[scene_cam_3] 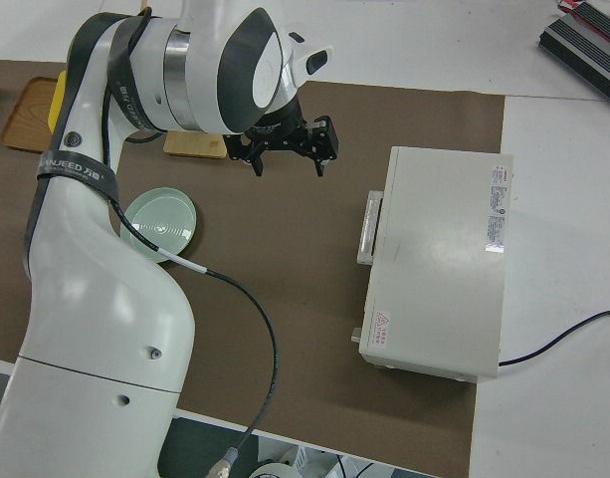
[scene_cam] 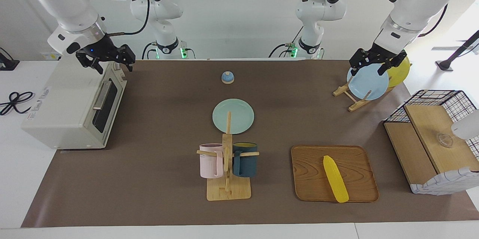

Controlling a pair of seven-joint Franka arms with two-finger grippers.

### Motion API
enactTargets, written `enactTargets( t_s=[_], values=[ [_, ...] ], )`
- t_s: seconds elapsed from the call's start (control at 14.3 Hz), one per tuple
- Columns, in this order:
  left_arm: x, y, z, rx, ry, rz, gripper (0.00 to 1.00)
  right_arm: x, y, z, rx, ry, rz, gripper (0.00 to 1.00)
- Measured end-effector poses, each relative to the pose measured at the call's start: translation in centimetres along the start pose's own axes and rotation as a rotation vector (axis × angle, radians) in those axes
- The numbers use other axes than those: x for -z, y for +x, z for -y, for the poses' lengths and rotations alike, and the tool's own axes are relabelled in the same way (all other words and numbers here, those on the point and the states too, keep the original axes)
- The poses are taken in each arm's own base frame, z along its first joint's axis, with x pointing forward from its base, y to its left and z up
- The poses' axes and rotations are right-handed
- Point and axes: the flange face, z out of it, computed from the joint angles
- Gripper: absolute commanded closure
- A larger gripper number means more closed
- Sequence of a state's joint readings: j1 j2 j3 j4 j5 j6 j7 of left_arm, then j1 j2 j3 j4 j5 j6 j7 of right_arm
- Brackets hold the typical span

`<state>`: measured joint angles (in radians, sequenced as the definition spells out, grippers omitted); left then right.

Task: Put corn in oven
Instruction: 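Reach the left gripper down to the yellow corn on the wooden tray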

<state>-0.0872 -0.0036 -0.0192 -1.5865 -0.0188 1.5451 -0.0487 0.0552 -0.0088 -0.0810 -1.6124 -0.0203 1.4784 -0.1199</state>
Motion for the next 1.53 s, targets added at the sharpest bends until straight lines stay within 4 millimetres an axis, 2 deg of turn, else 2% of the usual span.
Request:
enactTargets(
  t_s=[0.35, 0.42, 0.49, 0.56, 0.7, 0.84, 0.98, 1.12, 1.26, 1.47, 1.53],
  values=[
    [0.0, 0.0, 0.0, 0.0, -0.001, -0.001, 0.0, 0.0, 0.0, -0.2, -0.005, 0.001, 0.001, 0.0],
    [0.0, 0.0, 0.0, 0.0, -0.001, -0.002, 0.0, -0.1, 0.0, -0.5, -0.01, 0.001, -0.001, 0.25],
    [0.1, 0.1, 0.0, -0.001, -0.002, -0.008, 0.0, -0.3, 0.1, -1.2, -0.019, 0.001, -0.012, 0.8],
    [0.1, 0.2, -0.1, -0.002, -0.002, -0.019, 0.0, -0.6, 0.2, -2.0, -0.019, 0.0, -0.028, 1.0],
    [0.1, 0.6, -0.4, -0.006, -0.004, -0.045, 0.0, -1.9, 0.1, -3.4, -0.018, 0.002, -0.042, 1.0],
    [-0.6, 1.3, -0.5, -0.008, -0.006, -0.07, 0.0, -4.0, -0.6, -5.7, -0.044, 0.003, -0.071, 1.0],
    [-2.7, 3.1, -0.6, -0.008, -0.007, -0.067, 0.0, -6.3, -1.6, -7.8, -0.065, 0.004, -0.091, 1.0],
    [-6.6, 6.7, -1.0, -0.009, -0.021, -0.04, 0.0, -8.0, -2.4, -9.0, -0.088, 0.007, -0.099, 1.0],
    [-11.2, 11.6, -1.7, -0.009, -0.052, -0.038, 0.0, -9.0, -2.6, -9.6, -0.102, 0.006, -0.105, 1.0],
    [-19.3, 17.3, -4.5, -0.033, -0.085, -0.073, 0.0, -10.6, -2.5, -10.7, -0.123, 0.007, -0.105, 1.0],
    [-21.4, 18.8, -5.3, -0.041, -0.091, -0.084, 0.0, -11.0, -2.4, -10.9, -0.127, 0.007, -0.105, 1.0]
  ],
)
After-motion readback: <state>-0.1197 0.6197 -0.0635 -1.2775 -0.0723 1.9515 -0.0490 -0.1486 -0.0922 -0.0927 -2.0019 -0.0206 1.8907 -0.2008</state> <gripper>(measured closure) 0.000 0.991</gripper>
